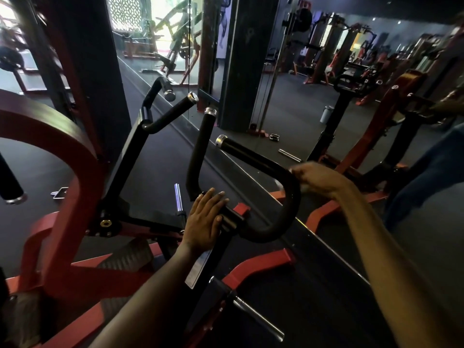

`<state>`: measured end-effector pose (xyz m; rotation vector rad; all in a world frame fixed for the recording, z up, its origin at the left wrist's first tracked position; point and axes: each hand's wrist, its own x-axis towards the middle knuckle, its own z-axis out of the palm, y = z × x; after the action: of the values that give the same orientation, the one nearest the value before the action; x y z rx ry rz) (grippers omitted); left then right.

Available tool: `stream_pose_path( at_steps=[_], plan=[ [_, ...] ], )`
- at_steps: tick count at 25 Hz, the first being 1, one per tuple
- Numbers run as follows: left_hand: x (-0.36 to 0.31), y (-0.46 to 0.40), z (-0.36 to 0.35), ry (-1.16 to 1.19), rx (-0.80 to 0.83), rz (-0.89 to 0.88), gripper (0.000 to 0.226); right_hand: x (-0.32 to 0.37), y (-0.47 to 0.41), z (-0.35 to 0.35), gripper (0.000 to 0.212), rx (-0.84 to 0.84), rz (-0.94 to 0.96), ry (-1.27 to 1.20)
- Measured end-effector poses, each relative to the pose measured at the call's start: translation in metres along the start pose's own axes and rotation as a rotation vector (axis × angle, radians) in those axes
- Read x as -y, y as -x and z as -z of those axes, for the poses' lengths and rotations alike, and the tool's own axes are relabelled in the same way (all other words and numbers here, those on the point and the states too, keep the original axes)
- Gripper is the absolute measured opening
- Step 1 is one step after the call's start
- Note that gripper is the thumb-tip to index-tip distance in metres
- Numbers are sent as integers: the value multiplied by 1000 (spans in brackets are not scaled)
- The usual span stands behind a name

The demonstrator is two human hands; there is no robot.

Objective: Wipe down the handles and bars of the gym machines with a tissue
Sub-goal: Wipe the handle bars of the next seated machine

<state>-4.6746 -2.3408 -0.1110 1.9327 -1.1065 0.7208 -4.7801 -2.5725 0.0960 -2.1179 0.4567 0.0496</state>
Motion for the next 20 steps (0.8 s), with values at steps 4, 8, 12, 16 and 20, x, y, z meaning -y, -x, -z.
stream_pose_path(
  at_steps=[4,8,12,16,20],
  plan=[
    [-1,0,1,-4,14,19,51,40,-37,-46,38,-264,409,345],
    [-3,2,0,16,13,34,47,-23,14,-37,72,-268,615,711],
    [-1,3,0,34,38,44,48,-64,76,-37,58,-423,686,793],
    [-2,1,2,29,52,60,49,13,22,-55,51,-551,631,823],
    [0,2,0,41,66,85,46,-30,32,-48,74,-449,576,874]
  ],
)
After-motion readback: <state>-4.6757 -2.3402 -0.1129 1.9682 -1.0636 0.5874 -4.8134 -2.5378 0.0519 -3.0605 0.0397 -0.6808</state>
